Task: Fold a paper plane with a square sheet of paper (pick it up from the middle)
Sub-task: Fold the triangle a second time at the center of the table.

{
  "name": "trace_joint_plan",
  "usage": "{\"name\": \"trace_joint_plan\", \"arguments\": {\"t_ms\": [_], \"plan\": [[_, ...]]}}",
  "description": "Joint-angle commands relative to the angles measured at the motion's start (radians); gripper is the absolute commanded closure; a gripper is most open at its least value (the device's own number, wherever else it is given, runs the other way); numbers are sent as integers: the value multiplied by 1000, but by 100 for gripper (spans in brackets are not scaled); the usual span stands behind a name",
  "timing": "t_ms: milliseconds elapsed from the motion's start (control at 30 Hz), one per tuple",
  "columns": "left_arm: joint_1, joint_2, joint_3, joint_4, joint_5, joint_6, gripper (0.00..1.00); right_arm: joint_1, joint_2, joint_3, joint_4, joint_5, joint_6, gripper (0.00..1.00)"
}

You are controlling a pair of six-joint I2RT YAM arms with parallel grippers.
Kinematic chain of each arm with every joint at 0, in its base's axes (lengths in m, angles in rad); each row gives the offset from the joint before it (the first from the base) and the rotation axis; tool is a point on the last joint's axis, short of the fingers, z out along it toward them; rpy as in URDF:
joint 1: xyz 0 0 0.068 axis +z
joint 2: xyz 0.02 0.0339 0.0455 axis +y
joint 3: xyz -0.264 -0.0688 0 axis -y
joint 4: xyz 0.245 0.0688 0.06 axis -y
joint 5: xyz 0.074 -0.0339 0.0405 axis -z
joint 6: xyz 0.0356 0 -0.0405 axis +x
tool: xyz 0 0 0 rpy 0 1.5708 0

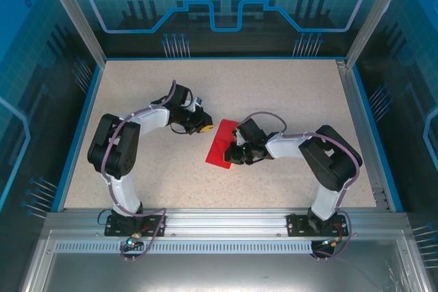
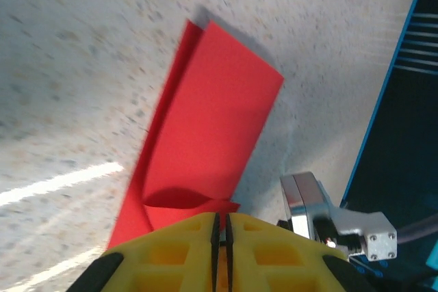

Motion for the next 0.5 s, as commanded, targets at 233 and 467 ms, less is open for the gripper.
{"name": "trace_joint_plan", "arguments": {"t_ms": [233, 467], "plan": [[-97, 79, -44, 58, 51, -21, 87, -6, 57, -15, -142, 74, -6, 94], [-96, 156, -42, 30, -2, -12, 90, -5, 49, 15, -135, 58, -9, 93]]}}
